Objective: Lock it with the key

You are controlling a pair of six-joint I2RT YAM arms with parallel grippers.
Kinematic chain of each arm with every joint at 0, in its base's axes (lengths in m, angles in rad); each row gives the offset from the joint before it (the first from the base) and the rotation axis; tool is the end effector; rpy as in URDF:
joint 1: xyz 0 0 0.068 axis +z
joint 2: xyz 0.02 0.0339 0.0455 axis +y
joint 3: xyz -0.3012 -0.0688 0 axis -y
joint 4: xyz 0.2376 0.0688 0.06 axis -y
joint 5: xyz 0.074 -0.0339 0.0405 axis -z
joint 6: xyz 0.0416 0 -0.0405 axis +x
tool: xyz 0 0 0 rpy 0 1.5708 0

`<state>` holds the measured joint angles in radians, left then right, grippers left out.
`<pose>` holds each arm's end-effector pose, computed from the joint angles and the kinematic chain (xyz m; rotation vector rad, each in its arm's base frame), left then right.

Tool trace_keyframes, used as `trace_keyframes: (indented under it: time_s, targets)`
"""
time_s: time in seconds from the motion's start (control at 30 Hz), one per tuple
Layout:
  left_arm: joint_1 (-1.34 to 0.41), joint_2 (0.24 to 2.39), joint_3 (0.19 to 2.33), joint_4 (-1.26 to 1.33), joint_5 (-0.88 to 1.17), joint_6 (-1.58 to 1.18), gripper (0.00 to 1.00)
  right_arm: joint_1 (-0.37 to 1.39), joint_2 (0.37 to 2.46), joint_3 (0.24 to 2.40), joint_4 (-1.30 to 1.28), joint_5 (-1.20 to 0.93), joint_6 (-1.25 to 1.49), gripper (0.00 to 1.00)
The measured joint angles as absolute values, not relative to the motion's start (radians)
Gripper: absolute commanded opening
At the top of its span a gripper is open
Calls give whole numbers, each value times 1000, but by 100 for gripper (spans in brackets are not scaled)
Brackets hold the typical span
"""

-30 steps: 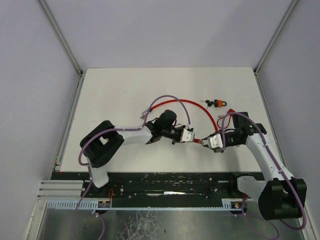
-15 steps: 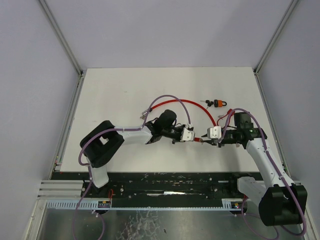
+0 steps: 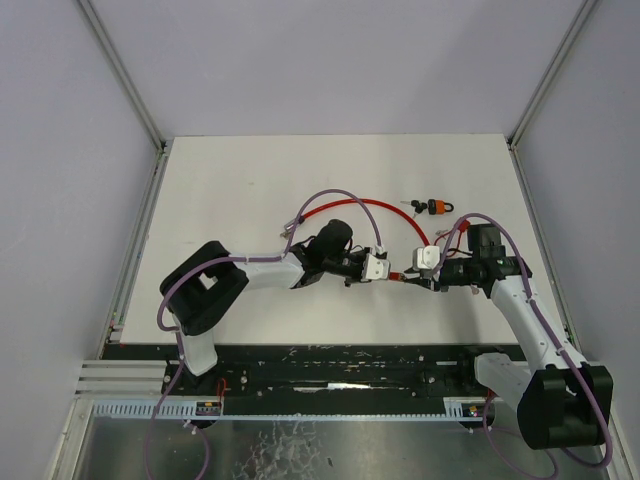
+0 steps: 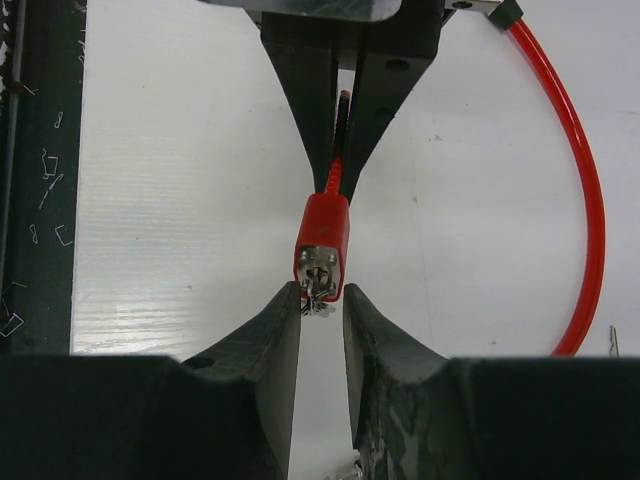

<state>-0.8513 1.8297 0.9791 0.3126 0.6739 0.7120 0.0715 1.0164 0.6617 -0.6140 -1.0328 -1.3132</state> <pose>0.2377 -0.3107 0.2111 1.7200 1.1586 -0.7912 0.1561 0.0470 0.2648 -1.5656 1.3293 0.5688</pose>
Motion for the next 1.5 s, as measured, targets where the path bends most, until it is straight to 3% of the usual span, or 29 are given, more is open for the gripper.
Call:
trace_keyframes:
  time_s: [0.43, 0.67, 1.13, 1.5]
  targets:
    - [-851, 1830, 979, 319, 666, 710, 0, 76, 1027, 653, -590, -1022, -1289, 20]
    - [-851, 1830, 973, 315, 665, 710, 0, 83, 1039, 652, -585, -1023, -1306, 0]
    - [-857, 1830, 996, 264, 709, 742, 0, 83, 1002, 689, -794, -989, -1717, 0]
    - [-836, 1832, 1034, 199, 754, 799, 0, 92, 955, 689, -784, -971, -1695, 0]
